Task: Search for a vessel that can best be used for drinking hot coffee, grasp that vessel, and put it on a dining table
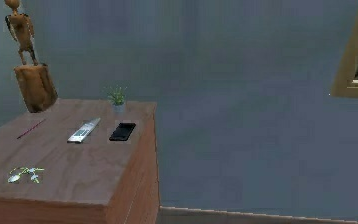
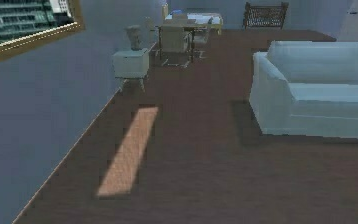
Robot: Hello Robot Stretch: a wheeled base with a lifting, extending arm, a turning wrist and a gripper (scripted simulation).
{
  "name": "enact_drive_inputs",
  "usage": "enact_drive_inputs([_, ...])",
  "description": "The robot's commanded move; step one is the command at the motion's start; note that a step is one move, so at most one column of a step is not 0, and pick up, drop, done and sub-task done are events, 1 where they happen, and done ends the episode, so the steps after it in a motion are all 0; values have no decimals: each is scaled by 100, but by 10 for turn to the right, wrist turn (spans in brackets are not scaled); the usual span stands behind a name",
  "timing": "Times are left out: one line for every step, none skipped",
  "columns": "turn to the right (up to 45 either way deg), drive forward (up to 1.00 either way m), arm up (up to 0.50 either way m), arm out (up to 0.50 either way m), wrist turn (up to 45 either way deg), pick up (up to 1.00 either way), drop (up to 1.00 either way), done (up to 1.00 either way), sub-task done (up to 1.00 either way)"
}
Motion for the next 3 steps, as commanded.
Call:
enact_drive_inputs([390, 0, 0, 0, 0, 0, 0, 0, 0])
enact_drive_inputs([0, 15, 0, 0, 0, 0, 0, 0, 0])
enact_drive_inputs([-150, 0, 0, 0, 0, 0, 0, 0, 0])
